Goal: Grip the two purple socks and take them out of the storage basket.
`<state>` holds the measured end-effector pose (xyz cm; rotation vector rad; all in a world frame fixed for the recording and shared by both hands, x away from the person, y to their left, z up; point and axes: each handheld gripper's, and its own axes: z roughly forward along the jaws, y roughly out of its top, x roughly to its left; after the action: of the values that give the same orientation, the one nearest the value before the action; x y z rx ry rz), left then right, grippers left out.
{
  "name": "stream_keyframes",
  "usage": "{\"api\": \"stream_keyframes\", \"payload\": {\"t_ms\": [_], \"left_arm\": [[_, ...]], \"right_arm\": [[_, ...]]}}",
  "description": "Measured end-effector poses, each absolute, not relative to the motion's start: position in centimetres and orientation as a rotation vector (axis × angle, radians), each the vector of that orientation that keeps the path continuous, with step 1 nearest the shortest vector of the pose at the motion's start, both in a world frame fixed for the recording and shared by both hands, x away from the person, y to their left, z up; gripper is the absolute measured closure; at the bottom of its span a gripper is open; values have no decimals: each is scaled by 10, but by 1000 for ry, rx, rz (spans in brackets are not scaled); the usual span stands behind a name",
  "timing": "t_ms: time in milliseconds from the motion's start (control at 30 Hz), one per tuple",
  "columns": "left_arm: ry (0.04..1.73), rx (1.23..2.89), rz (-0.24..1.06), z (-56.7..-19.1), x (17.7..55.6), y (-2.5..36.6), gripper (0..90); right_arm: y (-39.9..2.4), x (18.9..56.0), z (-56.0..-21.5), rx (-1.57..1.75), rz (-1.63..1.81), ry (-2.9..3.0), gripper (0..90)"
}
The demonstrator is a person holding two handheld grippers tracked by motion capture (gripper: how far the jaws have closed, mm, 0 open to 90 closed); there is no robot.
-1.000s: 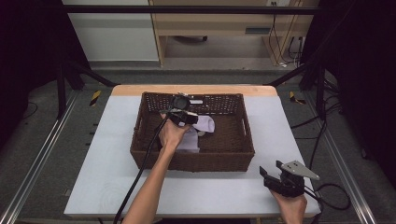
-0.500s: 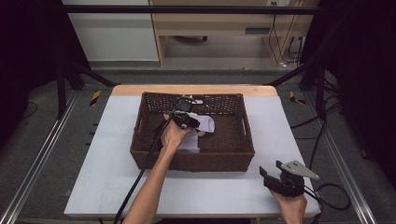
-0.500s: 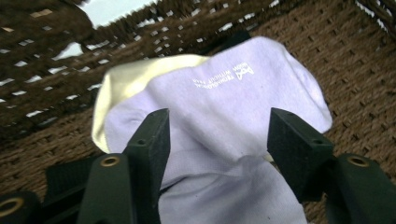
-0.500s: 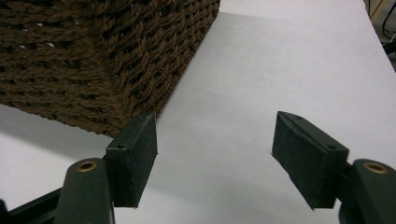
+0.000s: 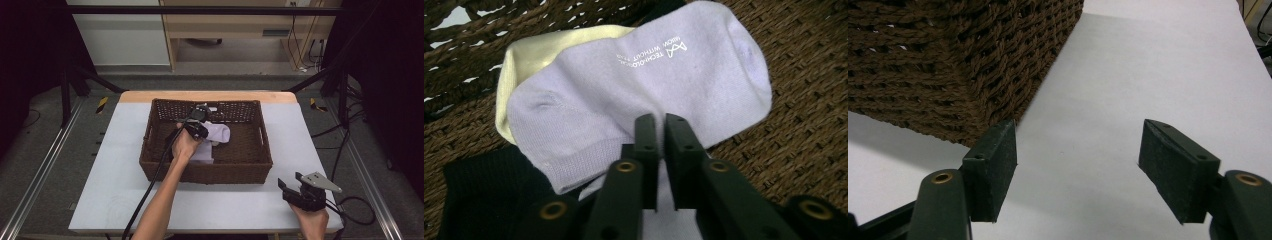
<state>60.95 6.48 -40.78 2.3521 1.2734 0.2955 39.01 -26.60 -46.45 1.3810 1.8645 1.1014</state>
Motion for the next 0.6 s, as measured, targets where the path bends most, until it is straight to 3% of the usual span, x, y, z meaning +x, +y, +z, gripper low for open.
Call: {"api": "stream_keyframes", "payload": {"t_ms": [600], "left_arm": [[1160,2136,476,-373,586,84,868]], "right_arm": [[-266,390,-465,1378,1094,1867,318]]}}
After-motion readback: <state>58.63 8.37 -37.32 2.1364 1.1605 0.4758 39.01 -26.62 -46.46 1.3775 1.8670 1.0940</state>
